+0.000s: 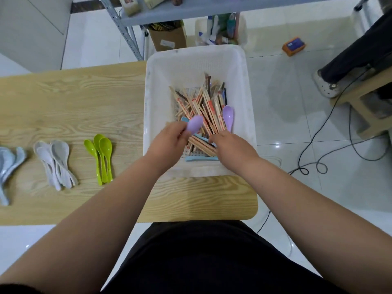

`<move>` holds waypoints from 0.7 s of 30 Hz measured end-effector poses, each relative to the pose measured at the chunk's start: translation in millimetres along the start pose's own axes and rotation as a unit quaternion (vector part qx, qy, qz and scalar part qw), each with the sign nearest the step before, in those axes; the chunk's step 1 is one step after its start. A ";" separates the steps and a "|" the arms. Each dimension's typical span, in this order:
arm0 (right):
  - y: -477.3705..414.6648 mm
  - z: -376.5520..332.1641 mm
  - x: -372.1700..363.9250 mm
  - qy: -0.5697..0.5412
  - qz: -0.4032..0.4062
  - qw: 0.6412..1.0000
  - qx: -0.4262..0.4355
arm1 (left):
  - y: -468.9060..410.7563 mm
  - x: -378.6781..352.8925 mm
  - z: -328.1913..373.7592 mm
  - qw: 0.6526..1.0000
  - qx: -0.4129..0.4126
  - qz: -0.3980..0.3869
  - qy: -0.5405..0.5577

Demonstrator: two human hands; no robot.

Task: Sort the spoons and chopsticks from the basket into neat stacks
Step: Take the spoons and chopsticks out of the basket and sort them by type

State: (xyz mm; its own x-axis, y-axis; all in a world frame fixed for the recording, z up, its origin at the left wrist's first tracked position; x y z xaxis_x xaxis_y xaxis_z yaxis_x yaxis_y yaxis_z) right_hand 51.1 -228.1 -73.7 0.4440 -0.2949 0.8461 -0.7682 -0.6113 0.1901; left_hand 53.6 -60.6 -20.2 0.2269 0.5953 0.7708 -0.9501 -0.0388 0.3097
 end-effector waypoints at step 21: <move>-7.2 -71.3 16.9 -0.202 0.150 0.967 -0.033 | 12.3 -17.5 -42.9 0.665 0.330 -0.151 0.653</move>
State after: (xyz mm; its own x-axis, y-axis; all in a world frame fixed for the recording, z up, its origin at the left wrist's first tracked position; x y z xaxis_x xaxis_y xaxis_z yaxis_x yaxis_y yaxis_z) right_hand 31.3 -176.4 -25.3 0.3306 -0.7230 0.6066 -0.9120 -0.4100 0.0084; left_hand 28.7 -37.0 -53.8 -0.4022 0.8287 -0.3891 -0.5044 0.1541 0.8496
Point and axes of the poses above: each hand's wrist, its own y-axis away from the middle knuckle, its own x-axis out of the back of the hand, z = x × y, the point moved 7 cm from there along -y, towards the middle knuckle, and after that the axes turned 13 degrees about x, right-handed, at the moved point
